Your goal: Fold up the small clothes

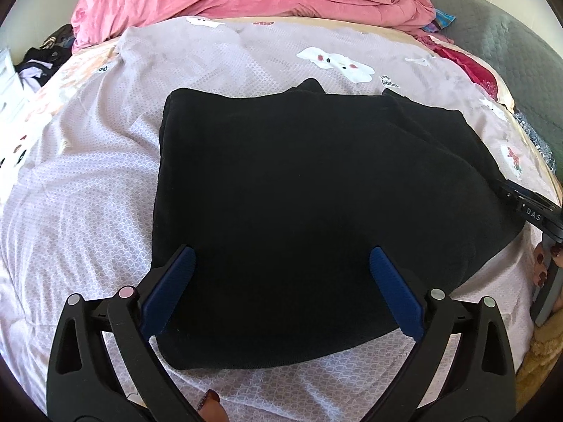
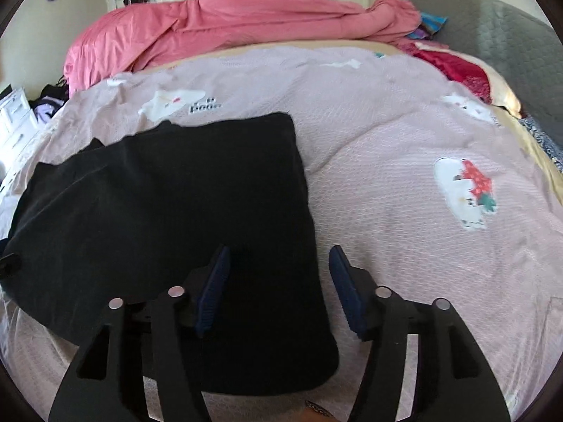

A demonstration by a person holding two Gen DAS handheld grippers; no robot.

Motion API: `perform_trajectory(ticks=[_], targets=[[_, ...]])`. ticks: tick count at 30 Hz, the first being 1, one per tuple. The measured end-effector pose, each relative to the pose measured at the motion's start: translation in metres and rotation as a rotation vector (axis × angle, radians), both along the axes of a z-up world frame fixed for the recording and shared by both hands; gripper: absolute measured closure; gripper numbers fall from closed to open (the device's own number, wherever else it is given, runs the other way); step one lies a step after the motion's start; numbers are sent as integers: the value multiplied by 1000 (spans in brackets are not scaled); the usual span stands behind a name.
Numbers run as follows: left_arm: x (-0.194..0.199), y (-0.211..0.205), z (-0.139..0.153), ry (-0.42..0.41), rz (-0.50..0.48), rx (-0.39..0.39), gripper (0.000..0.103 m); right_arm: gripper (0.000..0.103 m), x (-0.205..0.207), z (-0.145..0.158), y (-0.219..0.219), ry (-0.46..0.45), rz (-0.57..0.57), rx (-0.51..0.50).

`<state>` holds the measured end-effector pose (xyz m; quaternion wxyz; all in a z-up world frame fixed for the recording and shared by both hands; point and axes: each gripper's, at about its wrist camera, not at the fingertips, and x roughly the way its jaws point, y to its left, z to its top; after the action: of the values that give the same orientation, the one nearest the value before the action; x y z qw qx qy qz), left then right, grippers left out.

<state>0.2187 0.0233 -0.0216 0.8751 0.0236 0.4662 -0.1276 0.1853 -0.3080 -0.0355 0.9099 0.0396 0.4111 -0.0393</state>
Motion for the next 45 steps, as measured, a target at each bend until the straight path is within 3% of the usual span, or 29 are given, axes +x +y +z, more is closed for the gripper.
perform_trajectory(ticks=[5, 7, 10, 13, 22, 31, 38, 45], targets=[[-3, 5, 9, 4, 1, -24, 10, 37, -18, 15, -8, -55, -14, 35], [-3, 11, 16, -6, 8, -50, 10, 25, -24, 24, -5, -83, 3, 52], [-1, 24, 24, -29, 44, -61, 9, 19, -31, 36, 14, -119, 58, 59], [6, 43, 28, -33, 97, -72, 9, 13, -35, 44, 45, -134, 143, 62], [23, 96, 39, -49, 249, -108, 9, 12, -45, 42, 185, -105, 481, 22], [29, 116, 43, -51, 293, -115, 9, 12, -44, 15, 273, -67, 615, -201], [36, 113, 40, -49, 287, -97, 9, 12, -24, -11, 302, -53, 587, -374], [48, 113, 34, -28, 303, -89, 9, 11, -12, -14, 313, -106, 556, -430]])
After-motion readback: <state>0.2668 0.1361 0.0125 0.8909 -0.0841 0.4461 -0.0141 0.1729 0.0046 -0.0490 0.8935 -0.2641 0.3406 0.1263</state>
